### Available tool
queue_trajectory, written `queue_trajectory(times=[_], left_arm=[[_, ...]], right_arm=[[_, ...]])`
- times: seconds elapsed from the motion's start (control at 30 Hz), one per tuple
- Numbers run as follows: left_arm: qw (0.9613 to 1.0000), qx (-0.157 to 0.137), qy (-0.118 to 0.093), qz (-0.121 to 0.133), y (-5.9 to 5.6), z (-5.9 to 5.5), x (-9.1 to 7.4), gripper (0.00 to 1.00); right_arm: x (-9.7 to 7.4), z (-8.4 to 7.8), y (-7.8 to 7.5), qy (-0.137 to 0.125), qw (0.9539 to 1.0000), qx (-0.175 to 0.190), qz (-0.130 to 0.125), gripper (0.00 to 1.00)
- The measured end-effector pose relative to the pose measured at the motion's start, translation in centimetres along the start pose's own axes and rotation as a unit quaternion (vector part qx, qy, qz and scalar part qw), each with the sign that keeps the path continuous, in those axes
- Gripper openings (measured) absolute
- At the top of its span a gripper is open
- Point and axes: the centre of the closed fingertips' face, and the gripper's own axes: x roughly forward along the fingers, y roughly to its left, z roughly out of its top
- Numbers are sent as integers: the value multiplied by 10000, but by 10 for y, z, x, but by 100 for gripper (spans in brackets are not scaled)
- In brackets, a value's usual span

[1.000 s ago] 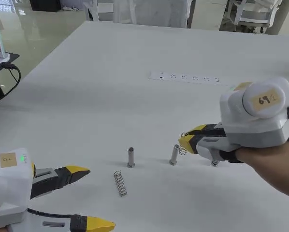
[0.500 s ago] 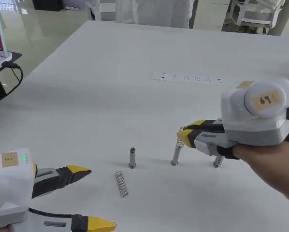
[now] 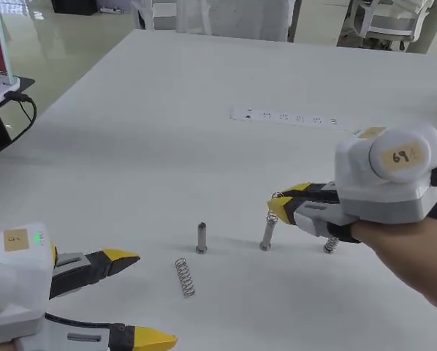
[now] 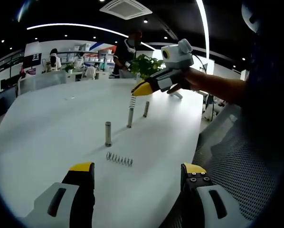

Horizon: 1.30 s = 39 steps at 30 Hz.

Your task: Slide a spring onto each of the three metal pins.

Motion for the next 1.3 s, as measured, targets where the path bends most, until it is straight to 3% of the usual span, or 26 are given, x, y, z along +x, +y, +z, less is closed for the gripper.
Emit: queue_trajectory(times=[0.7, 1.3], left_arm=[[10000, -12, 6, 19, 0, -1, -1, 70], [10000, -23, 0, 20, 1, 0, -1, 70]], right_arm=[[3, -4, -2, -5, 10000, 25, 17, 8], [13, -19, 0, 149, 9998, 54, 120, 8]])
